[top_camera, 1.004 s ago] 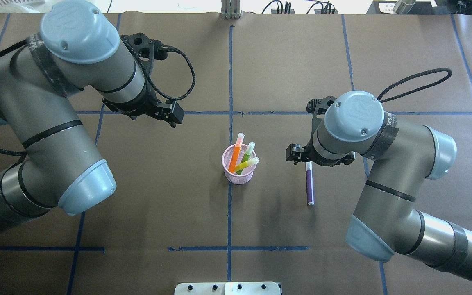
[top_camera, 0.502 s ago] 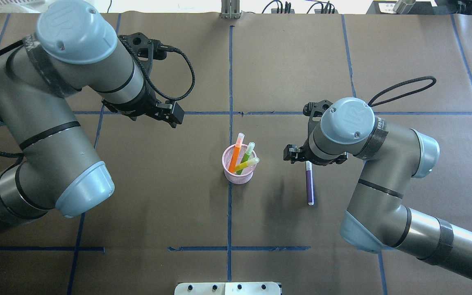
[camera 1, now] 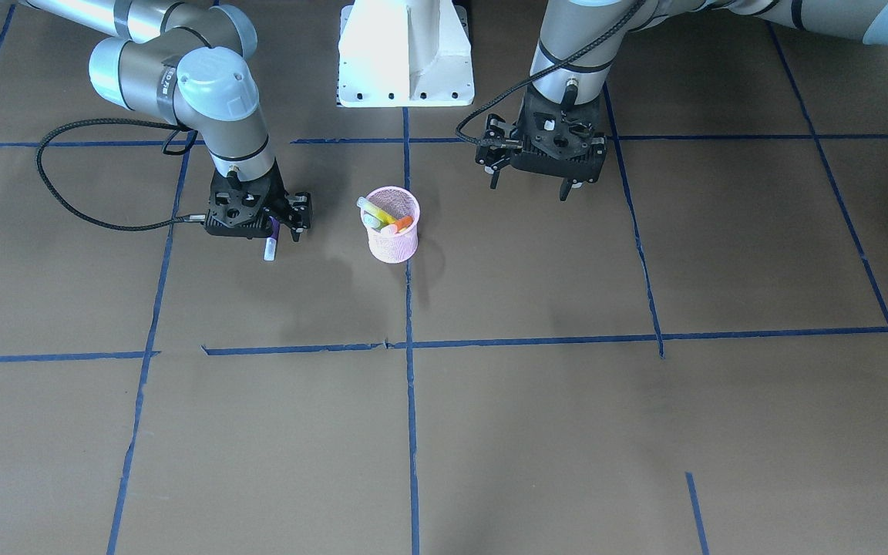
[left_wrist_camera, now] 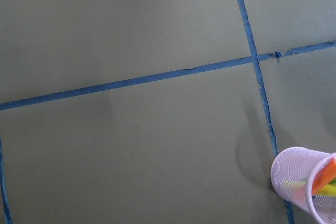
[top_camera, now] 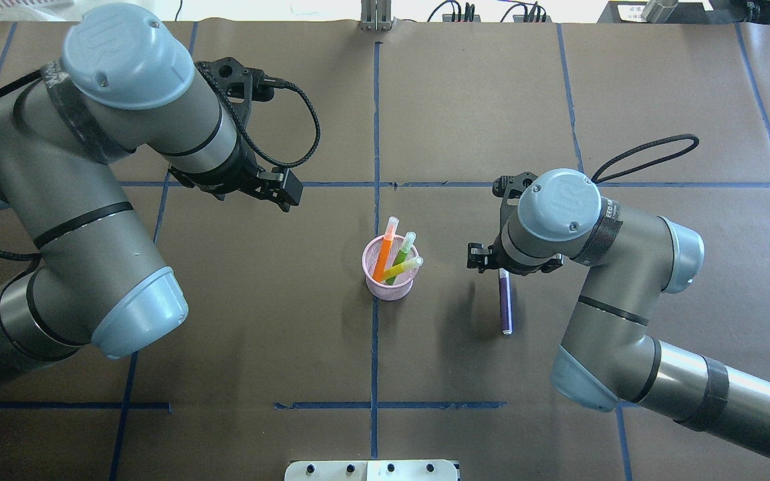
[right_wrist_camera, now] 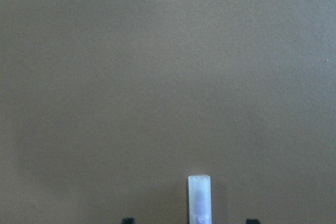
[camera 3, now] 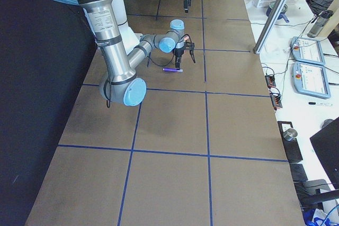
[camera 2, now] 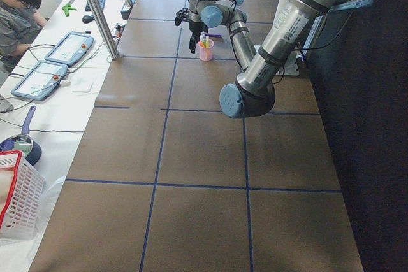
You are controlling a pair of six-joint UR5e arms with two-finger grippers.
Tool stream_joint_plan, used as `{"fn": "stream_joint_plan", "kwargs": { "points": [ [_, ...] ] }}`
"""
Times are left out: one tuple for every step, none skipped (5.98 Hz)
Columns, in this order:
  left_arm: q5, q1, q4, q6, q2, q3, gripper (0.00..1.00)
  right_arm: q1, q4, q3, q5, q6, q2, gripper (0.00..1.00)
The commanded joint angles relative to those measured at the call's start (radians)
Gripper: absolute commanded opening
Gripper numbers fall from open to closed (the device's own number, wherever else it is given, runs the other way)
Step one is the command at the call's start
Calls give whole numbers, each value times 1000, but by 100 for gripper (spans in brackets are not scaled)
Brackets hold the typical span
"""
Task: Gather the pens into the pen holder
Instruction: 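Lower the right gripper around the purple marker and close on it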
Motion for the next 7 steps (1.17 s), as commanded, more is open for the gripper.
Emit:
{"fn": "stream_joint_plan", "kwargs": {
  "points": [
    [0,1,-1,-2,-1,2,100,0,2,-19,0,1,4,66],
    [0,3,-1,-3,0,2,100,0,2,-18,2,1,2,62],
    [0,3,-1,-3,-1,2,100,0,0,-18,5,-1,2,62],
    [0,3,-1,-2,0,2,100,-2,2,-19,6,-2,-1,61],
    [0,3,-1,-2,0,2,100,-5,0,-21,6,-2,-3,60],
    [0,3,-1,-2,0,6,100,-9,0,-21,6,-2,-4,58],
    [0,3,-1,-2,0,9,100,-11,2,-21,6,-2,-4,53]
  ]
}}
